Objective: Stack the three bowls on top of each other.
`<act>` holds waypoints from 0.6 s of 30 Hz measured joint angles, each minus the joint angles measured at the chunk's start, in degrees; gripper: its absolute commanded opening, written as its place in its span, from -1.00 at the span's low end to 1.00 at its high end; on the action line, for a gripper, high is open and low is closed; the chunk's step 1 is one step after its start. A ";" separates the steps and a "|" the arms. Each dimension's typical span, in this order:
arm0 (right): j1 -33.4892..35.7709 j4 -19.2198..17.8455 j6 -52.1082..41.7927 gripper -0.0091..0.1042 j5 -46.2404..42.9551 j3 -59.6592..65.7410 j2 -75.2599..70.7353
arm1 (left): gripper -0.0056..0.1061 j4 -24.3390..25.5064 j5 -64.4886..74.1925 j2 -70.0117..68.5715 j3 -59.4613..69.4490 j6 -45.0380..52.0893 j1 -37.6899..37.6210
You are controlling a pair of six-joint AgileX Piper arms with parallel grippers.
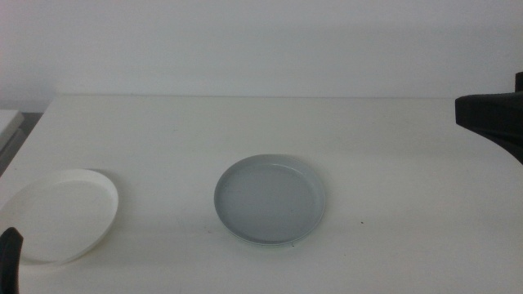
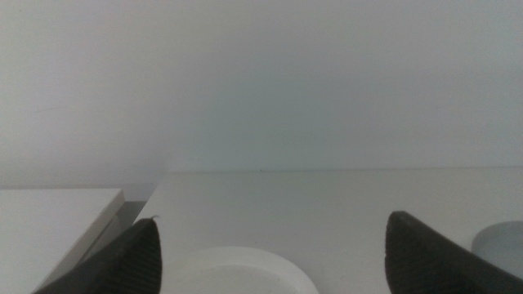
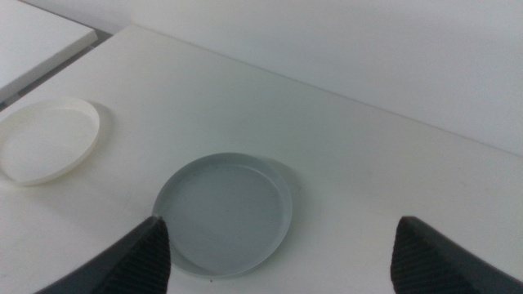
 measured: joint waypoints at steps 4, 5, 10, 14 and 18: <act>0.00 0.11 0.00 0.77 -0.09 0.00 -0.20 | 0.78 0.00 0.00 0.00 0.00 0.00 0.00; 0.00 0.11 0.00 0.77 -0.22 0.00 -0.20 | 0.78 0.00 0.00 0.00 0.00 0.00 0.00; 0.00 0.22 0.08 0.77 -0.22 0.00 -0.20 | 0.78 0.11 0.00 0.00 0.00 0.00 1.52; 0.00 0.22 0.08 0.77 -0.22 0.00 -0.20 | 0.78 0.21 2.82 1.29 -2.25 0.00 6.40; 0.00 0.22 0.08 0.77 -0.25 0.00 -0.20 | 0.78 0.21 15.99 11.19 -16.45 0.32 10.97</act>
